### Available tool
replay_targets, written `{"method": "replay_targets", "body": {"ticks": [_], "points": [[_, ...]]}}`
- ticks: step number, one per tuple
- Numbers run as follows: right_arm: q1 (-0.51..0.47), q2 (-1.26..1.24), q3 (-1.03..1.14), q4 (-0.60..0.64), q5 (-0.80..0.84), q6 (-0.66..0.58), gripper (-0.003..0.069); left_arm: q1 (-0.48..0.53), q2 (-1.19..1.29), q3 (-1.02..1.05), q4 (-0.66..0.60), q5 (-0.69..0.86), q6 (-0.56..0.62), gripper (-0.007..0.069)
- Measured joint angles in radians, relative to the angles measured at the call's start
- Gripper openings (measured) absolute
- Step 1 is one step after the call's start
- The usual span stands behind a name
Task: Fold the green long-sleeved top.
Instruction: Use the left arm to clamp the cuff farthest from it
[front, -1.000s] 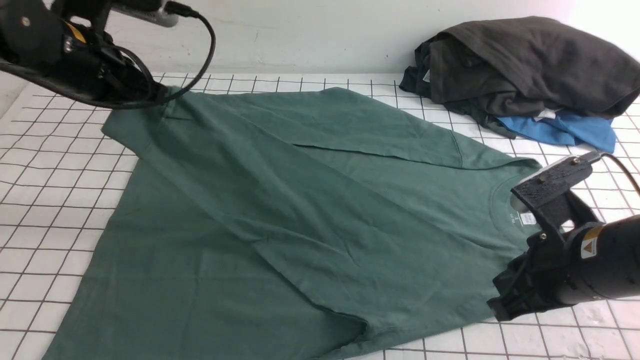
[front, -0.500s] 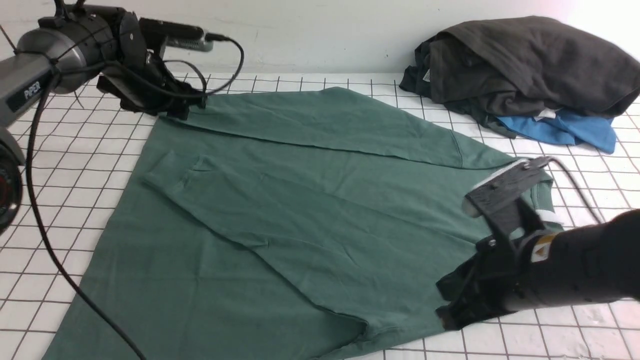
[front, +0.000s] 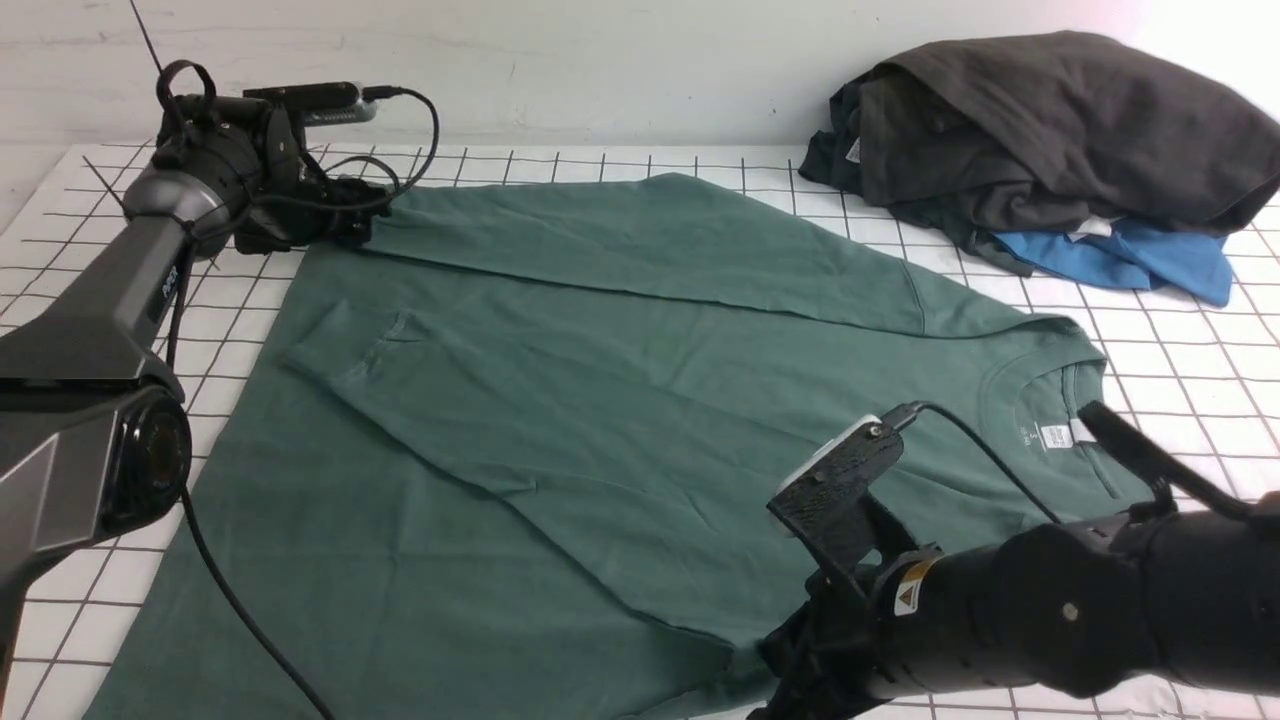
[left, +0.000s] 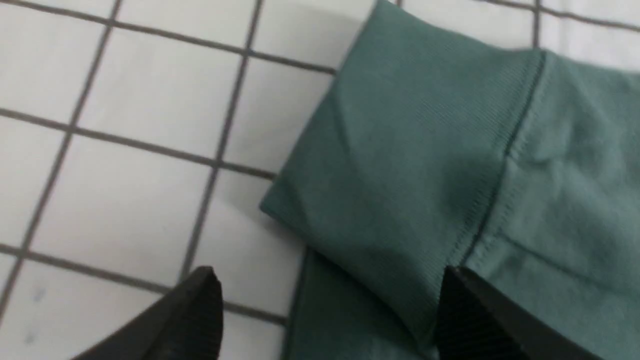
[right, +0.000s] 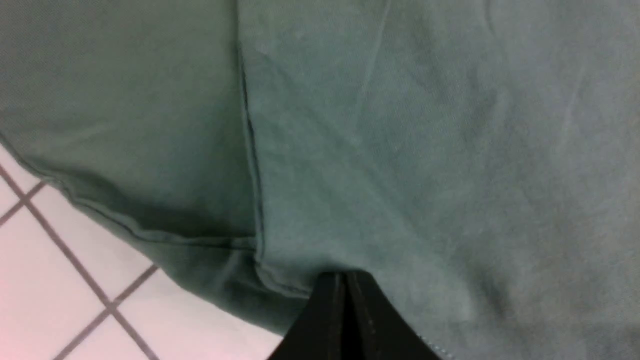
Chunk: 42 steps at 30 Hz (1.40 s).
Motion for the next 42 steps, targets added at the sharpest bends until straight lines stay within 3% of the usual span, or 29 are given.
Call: {"method": "replay_targets", "body": {"ticks": [4,8,9,10,11,12,16,18,21,24,28,32,36,42], "points": [[0.002,0.0,0.0,0.017,0.012,0.0,-0.001,0.016,0.02,-0.008,0.001,-0.071,-0.023,0.0512],[0.002,0.0,0.0,0.021,0.041,0.0,-0.001,0.023,0.039,-0.009,-0.026,-0.118,-0.012,0.0377],[0.002,0.0,0.0,0.021,0.049,0.0,-0.001,0.023,0.039,-0.009,-0.045,-0.127,0.011,0.0266],[0.002,0.0,0.0,0.021,0.051,0.0,-0.001,0.023,0.039,-0.009,-0.047,-0.127,0.014,0.0251],[0.002,0.0,0.0,0.021,0.054,0.0,-0.001,0.02,0.039,-0.01,-0.06,-0.128,0.041,0.0115],[0.002,0.0,0.0,0.021,0.055,0.0,-0.001,0.019,0.037,-0.014,-0.061,-0.126,0.058,0.0073],[0.002,0.0,0.0,0.021,0.057,0.0,-0.001,0.018,0.007,-0.03,-0.062,-0.092,0.112,0.0005],[0.002,-0.003,0.0,0.021,0.06,0.0,-0.001,0.018,-0.06,-0.064,-0.062,0.009,0.148,-0.0007],[0.002,-0.025,0.0,0.014,0.062,0.0,-0.001,0.015,-0.126,-0.098,-0.062,0.133,0.183,-0.0008],[-0.001,-0.081,0.0,-0.014,0.063,0.0,-0.001,0.006,-0.242,-0.131,-0.062,0.372,0.245,-0.0008],[-0.033,-0.136,0.0,-0.03,0.068,0.007,-0.001,0.001,-0.293,-0.136,-0.069,0.456,0.297,-0.0008],[-0.075,-0.146,0.0,-0.03,0.107,0.048,-0.001,0.01,-0.251,-0.084,-0.075,0.437,0.291,0.0017],[-0.081,-0.146,0.0,-0.031,0.188,0.08,-0.001,0.024,-0.169,-0.061,-0.1,0.313,0.285,0.0128],[-0.081,-0.146,0.0,-0.031,0.272,0.119,-0.001,0.029,-0.021,-0.06,-0.131,-0.016,0.286,0.0451]]}}
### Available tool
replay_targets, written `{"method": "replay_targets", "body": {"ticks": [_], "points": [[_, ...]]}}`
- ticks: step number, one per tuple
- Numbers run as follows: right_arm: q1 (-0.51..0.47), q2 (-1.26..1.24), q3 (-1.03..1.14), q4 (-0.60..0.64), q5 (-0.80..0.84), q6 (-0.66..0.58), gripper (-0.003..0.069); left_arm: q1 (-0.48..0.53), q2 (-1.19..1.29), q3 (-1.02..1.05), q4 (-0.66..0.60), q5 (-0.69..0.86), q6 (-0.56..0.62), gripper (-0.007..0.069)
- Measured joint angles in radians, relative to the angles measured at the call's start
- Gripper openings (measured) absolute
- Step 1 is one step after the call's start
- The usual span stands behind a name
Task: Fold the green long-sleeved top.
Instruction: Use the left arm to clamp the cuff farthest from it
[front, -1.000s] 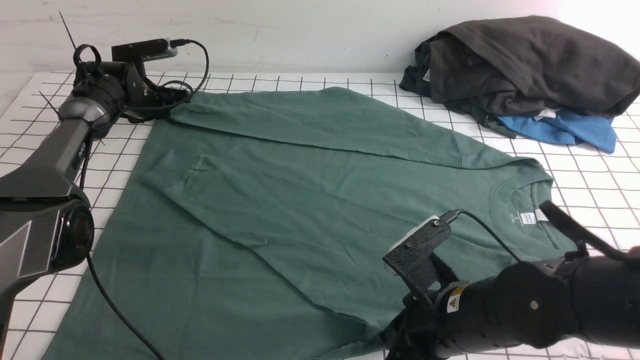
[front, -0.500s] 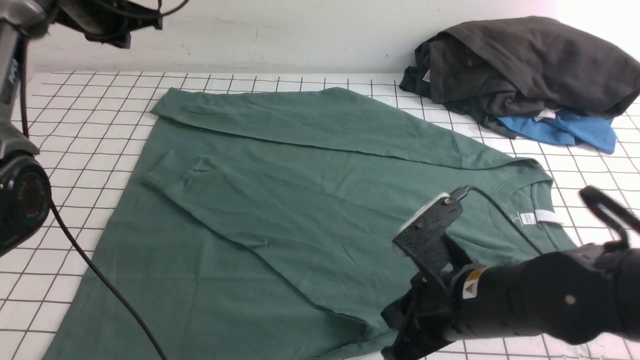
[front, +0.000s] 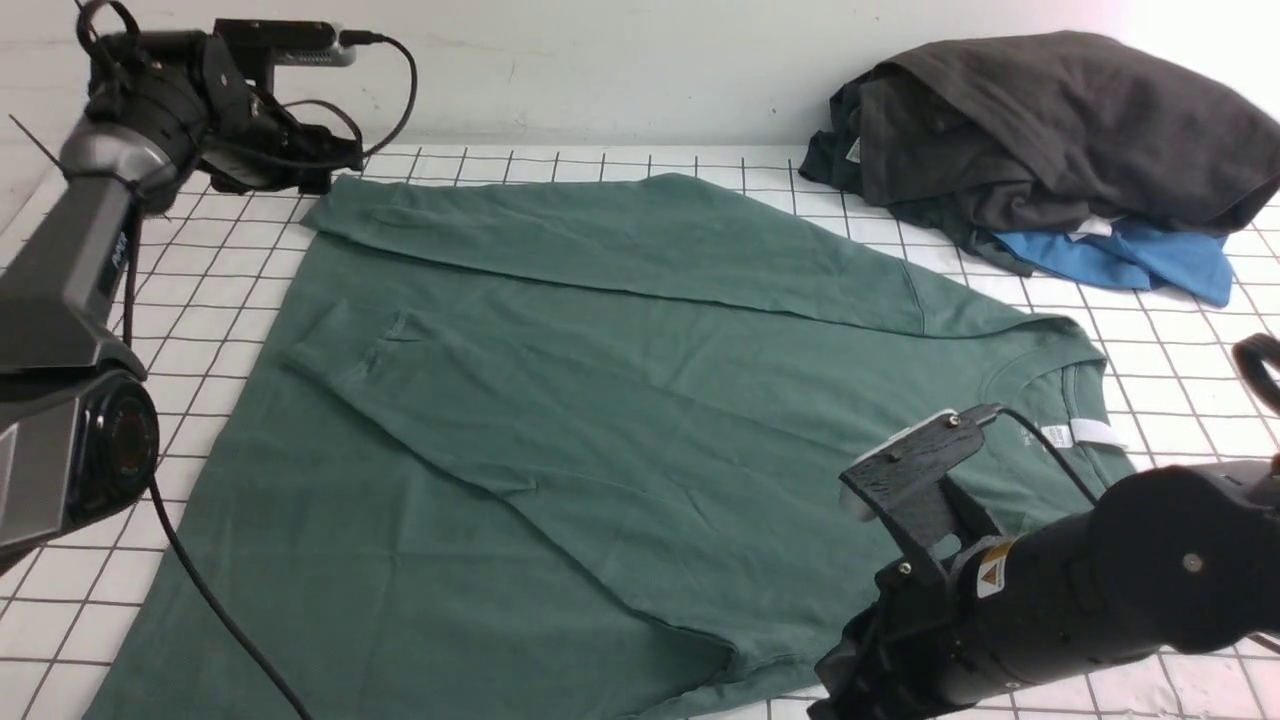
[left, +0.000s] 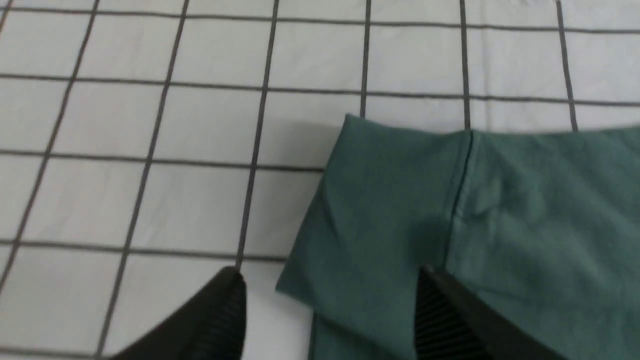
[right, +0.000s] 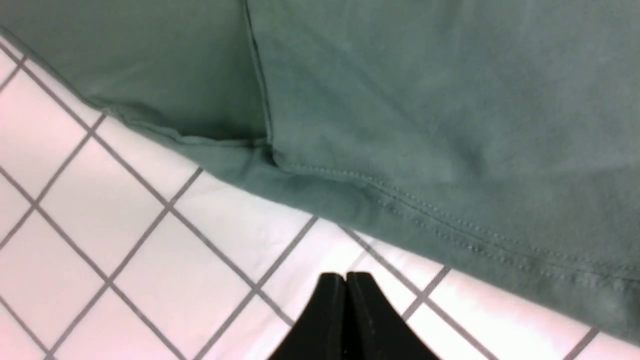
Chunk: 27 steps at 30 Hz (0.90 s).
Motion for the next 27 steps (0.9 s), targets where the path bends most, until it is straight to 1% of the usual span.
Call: {"method": "replay_targets", "body": {"ticks": [2,3,5,8,9,10,12,13,14,18,21,22,24,27], "points": [[0.0,0.0,0.0,0.002,0.005,0.005,-0.001,0.0,0.032,0.0,-0.003,-0.074,-0.001,0.0479],[0.0,0.0,0.0,0.004,0.013,0.005,-0.001,0.0,0.051,0.0,-0.003,-0.12,-0.002,0.0475],[0.0,0.0,0.0,0.004,0.033,0.005,-0.001,0.0,0.087,0.0,-0.003,-0.155,-0.015,0.044],[0.0,0.0,0.0,0.005,0.06,0.01,-0.001,0.0,0.113,-0.001,-0.011,-0.19,-0.059,0.0332],[0.0,0.0,0.0,0.006,0.064,0.012,-0.001,-0.001,0.116,-0.001,-0.017,-0.196,-0.071,0.0272],[0.0,0.0,0.0,0.008,0.066,0.015,-0.001,-0.002,0.117,-0.003,-0.02,-0.198,-0.072,0.0227],[0.0,0.0,0.0,0.011,0.067,0.017,-0.001,-0.005,0.117,-0.012,-0.021,-0.197,-0.07,0.0106],[0.0,0.0,0.0,0.011,0.067,0.017,-0.001,-0.006,0.117,-0.021,-0.02,-0.188,-0.064,0.0063],[0.0,0.0,0.0,0.011,0.067,0.017,-0.001,-0.007,0.116,-0.031,-0.018,-0.175,-0.058,0.0043],[0.0,-0.001,0.0,0.011,0.067,0.018,-0.001,-0.011,0.1,-0.07,-0.01,-0.113,-0.043,0.0036],[0.0,-0.001,0.0,0.0,0.066,0.018,-0.001,-0.021,0.037,-0.135,-0.004,0.001,-0.04,0.0034],[0.0,-0.001,0.0,0.0,0.066,0.018,-0.001,-0.021,0.033,-0.135,-0.003,0.009,-0.04,0.0034],[0.0,-0.002,0.0,-0.02,0.065,0.019,-0.001,-0.03,-0.029,-0.173,0.011,0.119,-0.039,0.0034],[0.0,-0.013,0.0,-0.058,0.065,0.02,-0.001,-0.033,-0.081,-0.192,0.046,0.192,-0.037,0.0034]]}}
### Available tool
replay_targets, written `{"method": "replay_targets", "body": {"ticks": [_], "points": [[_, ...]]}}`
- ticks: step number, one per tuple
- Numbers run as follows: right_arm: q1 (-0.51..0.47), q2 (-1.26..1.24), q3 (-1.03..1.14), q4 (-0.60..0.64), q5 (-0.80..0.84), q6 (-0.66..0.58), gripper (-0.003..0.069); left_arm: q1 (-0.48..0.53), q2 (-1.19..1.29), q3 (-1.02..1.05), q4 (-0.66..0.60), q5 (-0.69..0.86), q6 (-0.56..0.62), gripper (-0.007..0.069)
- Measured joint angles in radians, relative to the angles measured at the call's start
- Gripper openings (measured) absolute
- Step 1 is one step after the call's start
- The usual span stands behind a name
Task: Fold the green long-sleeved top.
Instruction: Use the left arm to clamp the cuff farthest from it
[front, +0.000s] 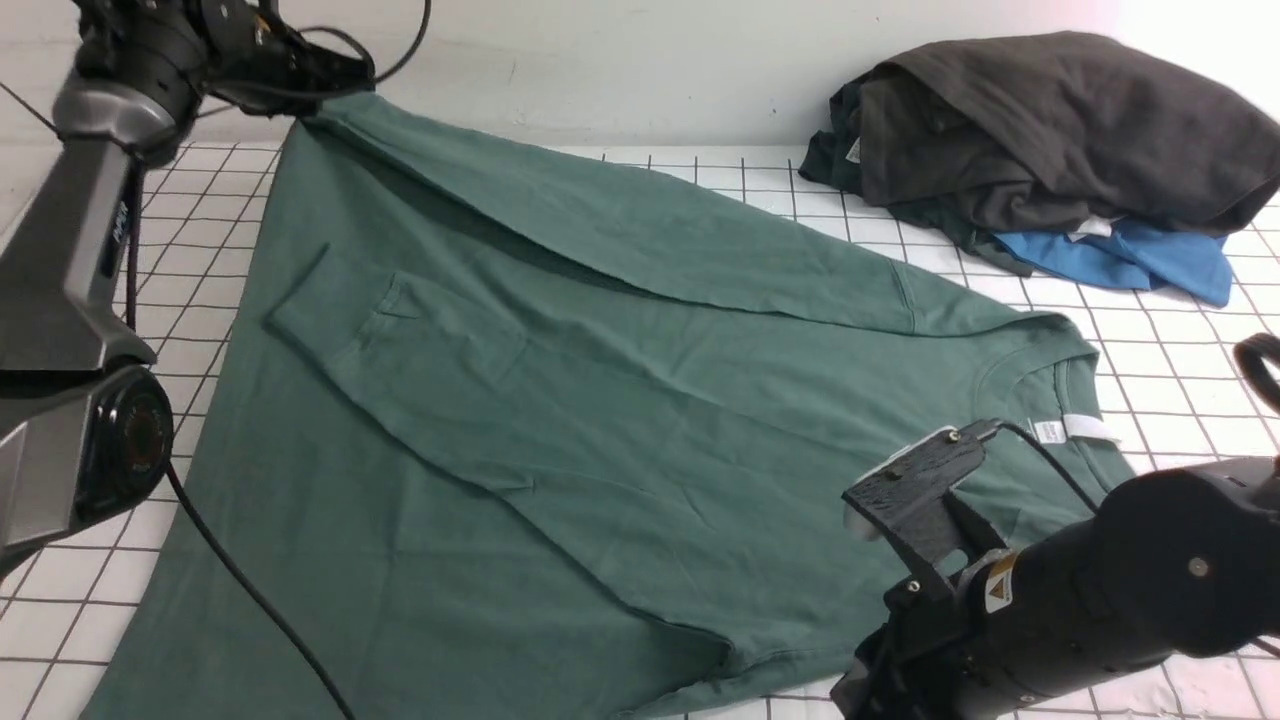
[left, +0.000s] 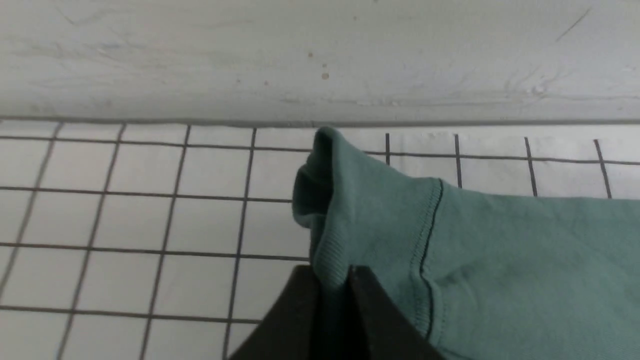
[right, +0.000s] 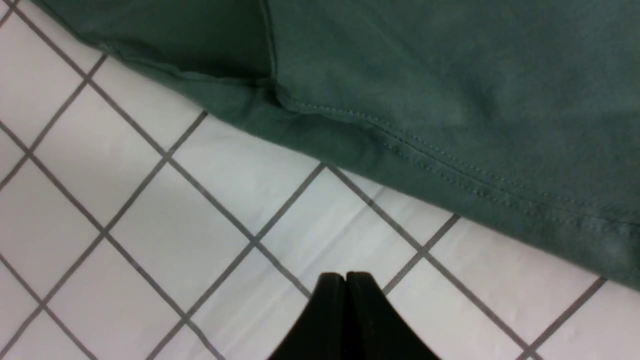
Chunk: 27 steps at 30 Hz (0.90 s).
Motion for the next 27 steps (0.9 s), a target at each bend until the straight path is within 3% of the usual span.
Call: {"method": "replay_targets", "body": {"ticks": [5,11,14,15,17,18,19,22,25,27], "points": [[0.0,-0.016,0.0,-0.031,-0.003,0.0,-0.001,0.004,0.015,0.006,0.053,-0.024,0.0,0.0034],[0.0,-0.018,0.0,-0.05,-0.003,0.0,-0.001,0.021,0.165,0.025,0.061,-0.179,0.0,0.0057],[0.0,-0.018,0.0,-0.053,-0.004,0.0,-0.001,0.035,0.222,0.033,0.057,-0.193,-0.002,0.015],[0.0,-0.018,0.0,-0.051,-0.011,0.0,-0.001,0.044,0.229,0.033,0.042,-0.195,-0.009,0.0235],[0.0,-0.018,0.0,-0.047,-0.032,0.001,-0.001,0.06,0.224,0.033,0.016,-0.205,-0.027,0.0351],[0.0,-0.018,0.0,-0.047,-0.034,0.001,-0.001,0.063,0.221,0.033,0.016,-0.209,-0.03,0.0362],[0.0,-0.018,0.0,-0.044,-0.057,0.001,-0.001,0.079,0.212,0.031,-0.01,-0.227,-0.038,0.0444],[0.0,-0.018,0.0,-0.031,-0.086,0.001,-0.001,0.104,0.206,0.029,-0.061,-0.273,-0.045,0.0535],[0.0,-0.018,0.0,-0.017,-0.095,0.001,-0.001,0.126,0.209,0.028,-0.143,-0.295,-0.045,0.0557],[0.0,-0.018,0.0,-0.015,-0.096,0.001,-0.001,0.141,0.219,0.028,-0.214,-0.282,-0.033,0.053]]}}
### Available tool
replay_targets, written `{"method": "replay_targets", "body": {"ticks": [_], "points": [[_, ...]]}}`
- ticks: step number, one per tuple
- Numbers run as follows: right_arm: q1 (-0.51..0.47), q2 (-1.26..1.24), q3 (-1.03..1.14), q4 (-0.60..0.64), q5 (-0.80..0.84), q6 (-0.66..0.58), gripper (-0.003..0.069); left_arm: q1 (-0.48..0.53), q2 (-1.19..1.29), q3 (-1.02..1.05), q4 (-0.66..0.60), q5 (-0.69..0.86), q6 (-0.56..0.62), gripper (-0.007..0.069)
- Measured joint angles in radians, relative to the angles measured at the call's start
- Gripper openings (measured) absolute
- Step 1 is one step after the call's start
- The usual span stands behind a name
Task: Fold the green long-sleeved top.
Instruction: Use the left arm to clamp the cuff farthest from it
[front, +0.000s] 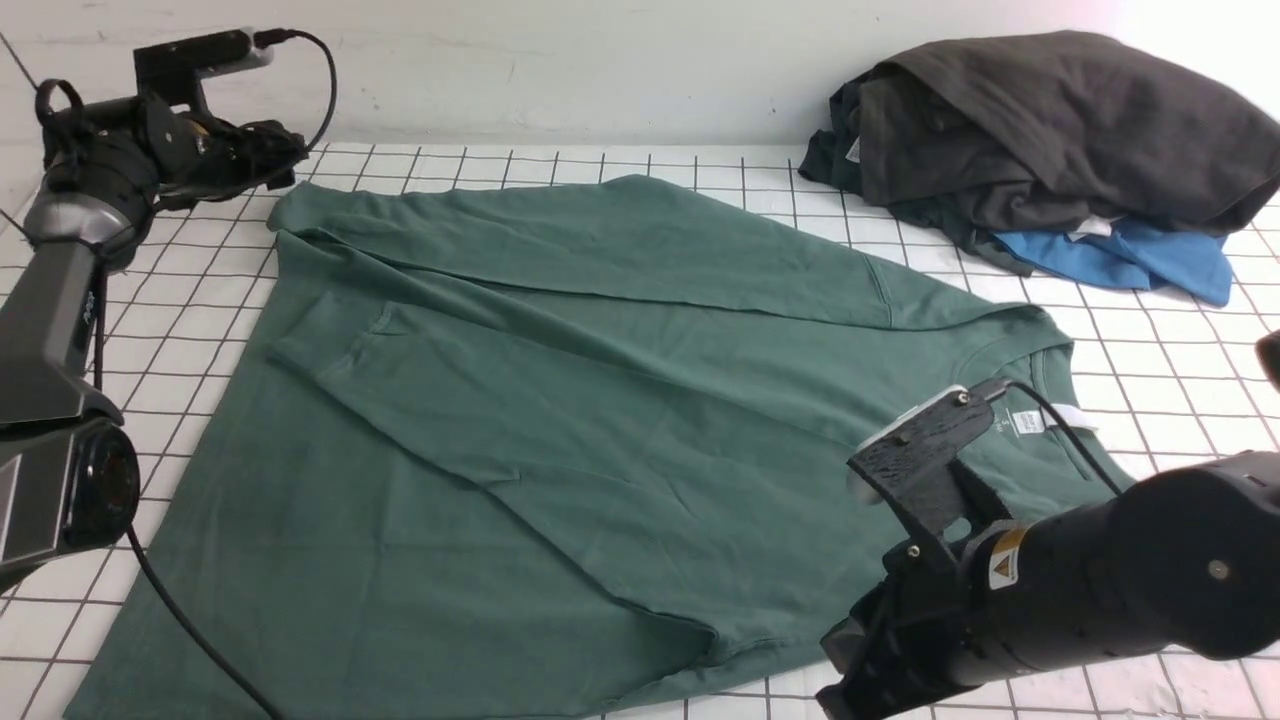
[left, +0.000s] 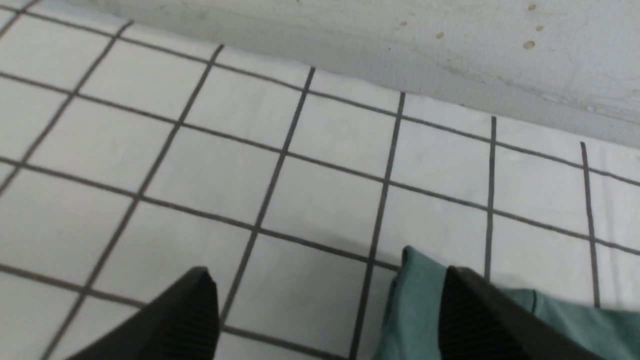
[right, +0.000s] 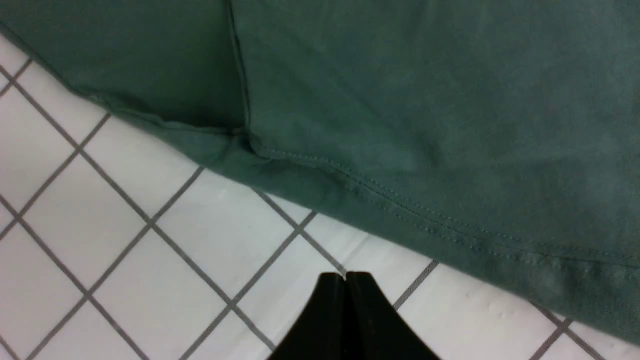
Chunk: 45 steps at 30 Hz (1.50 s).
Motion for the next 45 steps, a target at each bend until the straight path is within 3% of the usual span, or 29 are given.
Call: {"method": "replay_targets", "body": {"ticks": [4,9,13,25,34,38,41,45], "points": [[0.0,0.0,0.0,0.002,-0.001,0.0,-0.001,0.006,0.027,0.0,-0.102,0.033,0.068,0.0417],[0.0,0.0,0.0,0.002,-0.001,0.0,-0.001,0.005,0.047,0.0,-0.241,0.006,0.197,0.012],[0.0,0.0,0.0,0.001,-0.001,0.0,-0.001,0.005,0.041,0.0,-0.308,-0.018,0.266,0.0027],[-0.047,0.0,-0.021,-0.086,-0.023,0.011,-0.001,-0.014,-0.172,-0.002,-0.326,0.069,0.411,0.0024],[-0.096,0.0,-0.038,-0.09,-0.023,0.014,-0.001,-0.015,-0.025,-0.003,-0.304,-0.048,0.44,0.0052],[-0.156,0.011,-0.071,-0.093,0.001,0.05,-0.001,0.006,0.064,0.007,-0.282,-0.065,0.43,0.0237],[-0.239,0.054,-0.168,-0.11,0.106,0.088,-0.001,0.023,0.032,0.007,-0.256,0.032,0.418,0.0382],[-0.316,0.111,-0.299,-0.165,0.229,0.099,-0.0008,0.033,-0.064,0.007,-0.176,0.194,0.347,0.0459]]}}
